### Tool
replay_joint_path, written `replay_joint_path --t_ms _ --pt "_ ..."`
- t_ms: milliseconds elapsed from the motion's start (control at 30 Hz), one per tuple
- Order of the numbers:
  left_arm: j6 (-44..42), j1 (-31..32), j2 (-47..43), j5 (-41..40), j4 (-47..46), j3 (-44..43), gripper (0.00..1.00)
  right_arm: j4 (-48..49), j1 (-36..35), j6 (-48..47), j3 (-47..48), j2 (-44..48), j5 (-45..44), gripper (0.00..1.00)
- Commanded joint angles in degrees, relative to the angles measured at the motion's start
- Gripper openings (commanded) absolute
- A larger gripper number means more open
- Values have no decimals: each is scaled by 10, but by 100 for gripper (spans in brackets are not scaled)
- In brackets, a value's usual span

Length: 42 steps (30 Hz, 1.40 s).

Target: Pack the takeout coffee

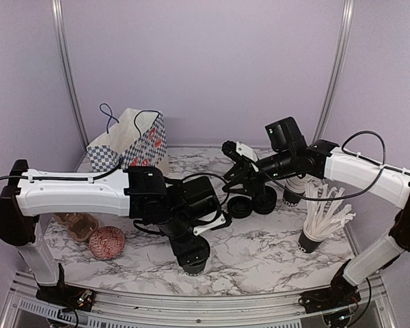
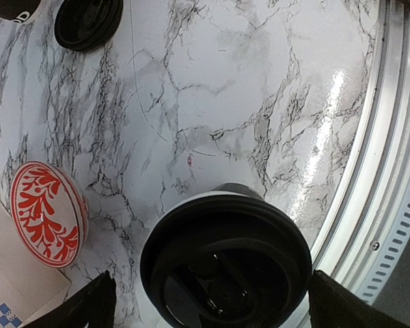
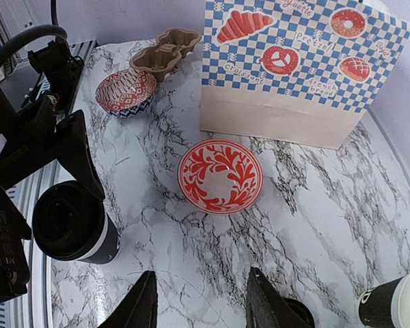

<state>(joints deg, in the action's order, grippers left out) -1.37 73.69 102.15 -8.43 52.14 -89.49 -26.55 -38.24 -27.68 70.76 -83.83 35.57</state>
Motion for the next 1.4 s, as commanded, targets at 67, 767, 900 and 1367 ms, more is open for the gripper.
replay_joint_path --t_ms 67,767,900,1367 --pt "53 6 -92 -59 2 21 99 -65 4 30 93 -7 -20 42" --pt "475 -31 -276 -14 -286 327 78 -235 -73 85 40 -161 177 30" --pt "470 -43 -282 -3 -317 347 78 -231 -73 87 47 -175 219 34" --pt "443 -70 -246 61 -390 375 72 -224 -82 106 84 -221 213 35"
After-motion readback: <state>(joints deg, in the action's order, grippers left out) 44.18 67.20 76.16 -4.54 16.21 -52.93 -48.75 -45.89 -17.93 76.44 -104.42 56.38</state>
